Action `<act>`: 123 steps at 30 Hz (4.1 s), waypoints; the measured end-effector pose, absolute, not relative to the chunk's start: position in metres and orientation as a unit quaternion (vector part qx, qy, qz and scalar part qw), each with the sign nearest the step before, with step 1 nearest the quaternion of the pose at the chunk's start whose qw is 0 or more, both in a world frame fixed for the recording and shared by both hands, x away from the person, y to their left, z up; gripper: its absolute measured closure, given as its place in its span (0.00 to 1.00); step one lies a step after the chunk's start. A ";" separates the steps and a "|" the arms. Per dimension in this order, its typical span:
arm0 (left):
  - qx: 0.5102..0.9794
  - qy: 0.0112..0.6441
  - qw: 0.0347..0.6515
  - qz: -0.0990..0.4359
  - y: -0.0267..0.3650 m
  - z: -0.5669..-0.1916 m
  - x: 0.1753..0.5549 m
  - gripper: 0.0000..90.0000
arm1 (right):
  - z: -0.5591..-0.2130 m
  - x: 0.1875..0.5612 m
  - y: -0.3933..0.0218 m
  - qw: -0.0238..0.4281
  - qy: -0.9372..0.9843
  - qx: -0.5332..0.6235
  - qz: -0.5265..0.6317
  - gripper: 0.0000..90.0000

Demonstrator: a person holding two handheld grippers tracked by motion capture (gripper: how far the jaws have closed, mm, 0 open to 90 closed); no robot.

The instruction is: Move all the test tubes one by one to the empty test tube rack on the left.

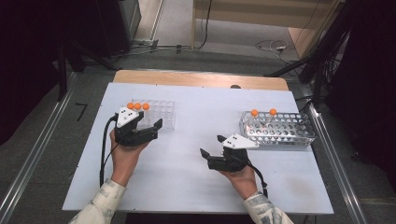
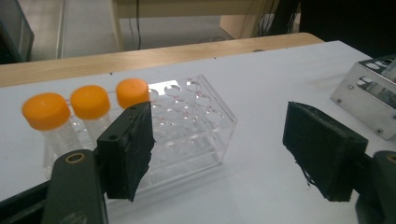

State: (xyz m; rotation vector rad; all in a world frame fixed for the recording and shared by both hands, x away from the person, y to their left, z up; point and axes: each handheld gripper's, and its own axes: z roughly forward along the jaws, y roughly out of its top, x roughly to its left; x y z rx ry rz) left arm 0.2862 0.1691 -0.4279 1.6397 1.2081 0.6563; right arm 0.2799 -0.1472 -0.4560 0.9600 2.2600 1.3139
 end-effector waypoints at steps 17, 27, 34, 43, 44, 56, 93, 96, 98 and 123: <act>0.670 0.504 0.472 0.272 0.160 -0.450 0.267 0.17 | -0.445 0.291 -0.180 0.199 0.772 0.384 0.465 0.22; 0.667 0.512 0.468 0.271 0.163 -0.459 0.265 0.17 | -0.435 0.297 -0.210 0.227 0.751 0.421 0.455 0.22; 0.664 0.513 0.472 0.271 0.164 -0.458 0.265 0.17 | -0.430 0.306 -0.242 0.243 0.724 0.464 0.450 0.22; 0.664 0.513 0.474 0.266 0.163 -0.458 0.265 0.17 | -0.425 0.311 -0.270 0.274 0.692 0.492 0.451 0.23; 0.664 0.513 0.474 0.266 0.163 -0.458 0.265 0.17 | -0.425 0.312 -0.273 0.277 0.689 0.496 0.449 0.23; 0.670 0.509 0.470 0.266 0.161 -0.461 0.267 0.17 | -0.436 0.336 -0.291 0.308 0.664 0.521 0.438 0.28; 0.676 0.507 0.463 0.268 0.158 -0.462 0.261 0.17 | -0.460 0.372 -0.290 0.335 0.674 0.523 0.399 0.79; 0.675 0.507 0.464 0.268 0.158 -0.461 0.261 0.17 | -0.460 0.372 -0.293 0.329 0.672 0.526 0.404 0.79; 0.676 0.505 0.464 0.269 0.157 -0.461 0.261 0.17 | -0.459 0.371 -0.293 0.333 0.671 0.525 0.405 0.79; 0.682 0.503 0.460 0.266 0.154 -0.464 0.263 0.17 | -0.412 0.342 -0.307 0.369 0.618 0.500 0.481 0.80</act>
